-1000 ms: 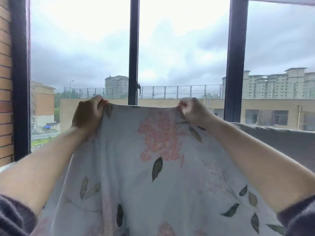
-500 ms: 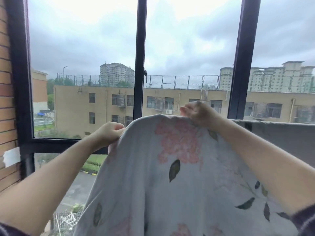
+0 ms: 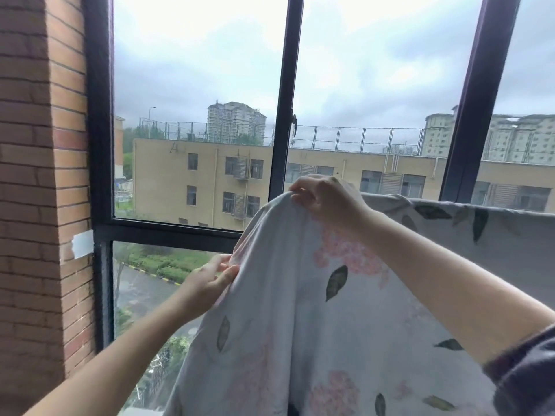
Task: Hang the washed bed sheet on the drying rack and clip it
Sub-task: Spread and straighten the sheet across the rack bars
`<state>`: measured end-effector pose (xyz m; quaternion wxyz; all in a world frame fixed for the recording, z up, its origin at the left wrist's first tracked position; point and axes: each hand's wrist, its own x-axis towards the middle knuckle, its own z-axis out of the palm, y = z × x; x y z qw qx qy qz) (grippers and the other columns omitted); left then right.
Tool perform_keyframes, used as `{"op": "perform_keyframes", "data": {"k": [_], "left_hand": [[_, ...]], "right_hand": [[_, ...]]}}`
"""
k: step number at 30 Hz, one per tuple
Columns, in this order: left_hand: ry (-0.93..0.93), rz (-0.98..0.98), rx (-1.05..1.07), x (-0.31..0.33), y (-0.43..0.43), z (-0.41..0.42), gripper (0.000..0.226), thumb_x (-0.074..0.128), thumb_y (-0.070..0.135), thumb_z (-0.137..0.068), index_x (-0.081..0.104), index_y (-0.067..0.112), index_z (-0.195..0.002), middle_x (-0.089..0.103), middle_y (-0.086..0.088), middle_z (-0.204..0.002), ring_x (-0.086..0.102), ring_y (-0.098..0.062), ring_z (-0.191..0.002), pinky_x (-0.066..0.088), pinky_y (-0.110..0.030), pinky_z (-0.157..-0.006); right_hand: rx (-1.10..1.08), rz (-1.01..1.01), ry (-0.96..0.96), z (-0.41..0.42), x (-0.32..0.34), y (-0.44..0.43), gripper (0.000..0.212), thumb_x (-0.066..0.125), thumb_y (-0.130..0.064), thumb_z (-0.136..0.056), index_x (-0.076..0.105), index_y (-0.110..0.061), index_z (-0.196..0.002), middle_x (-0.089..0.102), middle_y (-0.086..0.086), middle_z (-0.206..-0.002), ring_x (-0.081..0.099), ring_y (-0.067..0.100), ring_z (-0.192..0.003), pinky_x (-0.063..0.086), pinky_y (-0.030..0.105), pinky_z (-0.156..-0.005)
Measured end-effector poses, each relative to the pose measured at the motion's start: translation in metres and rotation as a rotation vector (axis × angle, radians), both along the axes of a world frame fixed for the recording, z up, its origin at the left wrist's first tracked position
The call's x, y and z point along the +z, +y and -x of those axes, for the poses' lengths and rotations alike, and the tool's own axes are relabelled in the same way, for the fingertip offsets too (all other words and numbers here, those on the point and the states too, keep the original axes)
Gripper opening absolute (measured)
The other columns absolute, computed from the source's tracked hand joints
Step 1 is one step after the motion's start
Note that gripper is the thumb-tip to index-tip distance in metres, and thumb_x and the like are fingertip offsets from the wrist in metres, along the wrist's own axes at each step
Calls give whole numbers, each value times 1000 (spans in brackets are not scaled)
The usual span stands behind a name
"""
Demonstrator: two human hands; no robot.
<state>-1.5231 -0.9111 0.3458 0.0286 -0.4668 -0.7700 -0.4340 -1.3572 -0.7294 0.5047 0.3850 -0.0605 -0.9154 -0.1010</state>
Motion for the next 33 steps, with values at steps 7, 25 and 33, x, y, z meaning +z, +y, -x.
{"op": "perform_keyframes", "data": {"k": [7,25,33], "left_hand": [[135,-499,274,21,-24,3,24,55,16,-94,57,11,-70,53,2,-55,46,-12,-52,35,-22,-50],[184,93,326,81,20,66,34,41,39,-97,63,17,-84,67,-5,-89,59,-24,-82,49,-37,-76],[276,-223,-32,98,57,-23,31,41,42,-97,58,20,-110,63,3,-99,60,-18,-89,44,-32,-71]], "right_hand": [[4,90,51,2,6,-2,14,56,-24,-92,70,-26,-92,71,-4,-92,62,20,-82,39,28,-65],[-277,43,-292,28,21,5,57,14,-60,-96,43,-25,-61,53,-3,-74,57,23,-82,50,38,-78],[-161,-8,-103,-15,13,32,51,19,-51,-99,58,-19,-101,61,1,-76,58,19,-69,43,29,-59]]}}
